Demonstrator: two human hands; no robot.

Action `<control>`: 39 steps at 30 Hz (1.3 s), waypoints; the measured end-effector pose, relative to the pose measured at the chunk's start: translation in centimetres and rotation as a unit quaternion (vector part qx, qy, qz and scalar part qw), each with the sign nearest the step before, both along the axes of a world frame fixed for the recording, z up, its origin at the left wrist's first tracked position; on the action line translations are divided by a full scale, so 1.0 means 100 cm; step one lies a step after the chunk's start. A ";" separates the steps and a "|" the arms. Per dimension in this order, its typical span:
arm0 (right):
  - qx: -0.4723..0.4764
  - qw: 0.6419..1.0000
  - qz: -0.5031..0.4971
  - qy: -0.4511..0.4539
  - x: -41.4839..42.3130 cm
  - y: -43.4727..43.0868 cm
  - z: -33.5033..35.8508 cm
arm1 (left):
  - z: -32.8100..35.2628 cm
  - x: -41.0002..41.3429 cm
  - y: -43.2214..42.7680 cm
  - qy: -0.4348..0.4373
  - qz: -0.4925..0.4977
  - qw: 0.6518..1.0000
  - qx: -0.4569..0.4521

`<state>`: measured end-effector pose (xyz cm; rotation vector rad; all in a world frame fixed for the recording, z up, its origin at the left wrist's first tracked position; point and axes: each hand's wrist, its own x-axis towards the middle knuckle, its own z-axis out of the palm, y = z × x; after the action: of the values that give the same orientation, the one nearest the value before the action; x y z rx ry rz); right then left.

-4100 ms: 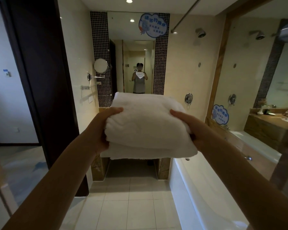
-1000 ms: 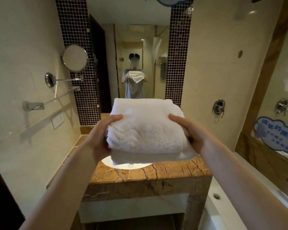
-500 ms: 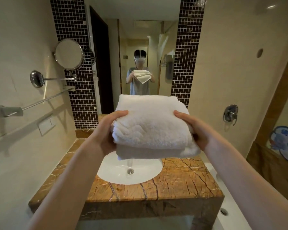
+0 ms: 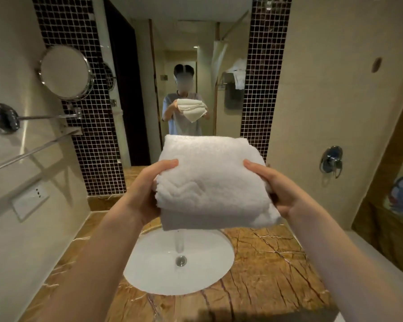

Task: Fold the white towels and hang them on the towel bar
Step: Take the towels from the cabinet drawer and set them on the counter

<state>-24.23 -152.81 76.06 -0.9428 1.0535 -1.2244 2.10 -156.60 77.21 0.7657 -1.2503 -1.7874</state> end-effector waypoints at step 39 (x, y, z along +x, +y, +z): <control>0.102 0.978 -0.159 -0.092 -0.193 -0.200 -0.099 | -0.121 -0.225 -0.254 0.036 -0.024 0.994 0.104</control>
<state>-43.56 -172.77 66.16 -0.5039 1.1847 -1.4031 -20.43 -182.03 65.16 0.7838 -1.0536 -1.9895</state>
